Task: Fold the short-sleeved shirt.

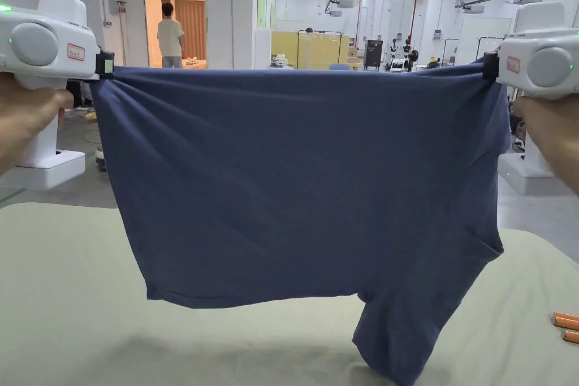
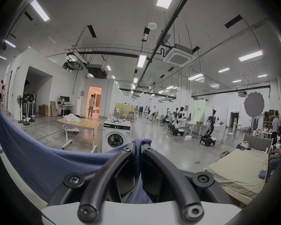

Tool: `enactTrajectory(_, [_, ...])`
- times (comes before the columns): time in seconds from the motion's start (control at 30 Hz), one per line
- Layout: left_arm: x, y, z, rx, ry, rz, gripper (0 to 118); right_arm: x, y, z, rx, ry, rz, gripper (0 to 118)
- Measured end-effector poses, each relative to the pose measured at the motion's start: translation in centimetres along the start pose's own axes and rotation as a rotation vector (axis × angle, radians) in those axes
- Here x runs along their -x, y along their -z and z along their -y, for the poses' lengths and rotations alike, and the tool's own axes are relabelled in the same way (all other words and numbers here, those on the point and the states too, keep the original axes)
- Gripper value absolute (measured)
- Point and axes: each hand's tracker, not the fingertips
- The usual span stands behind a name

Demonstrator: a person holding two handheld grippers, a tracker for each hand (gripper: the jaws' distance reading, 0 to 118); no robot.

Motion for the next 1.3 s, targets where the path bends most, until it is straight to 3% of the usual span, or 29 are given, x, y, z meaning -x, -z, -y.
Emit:
enactTrajectory(0.17, [0.1, 0.3, 4.4, 0.046, 0.016, 0.003, 0, 1.1, -0.2, 3.9, 0.088, -0.060, -0.027, 4])
enactTrajectory(0.5, [0.2, -2.8, 16.0, 0.153, -0.050, 0.064, 0, 1.6, -6.5, 14.2, 0.181, -0.031, -0.028, 4])
enactTrajectory(0.8, [0.9, -10.0, 21.7, 0.153, -0.114, 0.061, 0, 1.3, -15.8, 18.1, 0.172, -0.100, -0.065, 4])
enactTrajectory(1.0, [0.9, -15.4, 24.1, 0.143, -0.111, 0.080, 0, -0.2, -21.6, 20.1, 0.246, -0.033, -0.085, 4])
enactTrajectory(1.3, [1.8, -23.2, 29.3, 0.206, -0.167, 0.119, 0, -1.2, -30.0, 24.3, 0.343, -0.047, -0.102, 4])
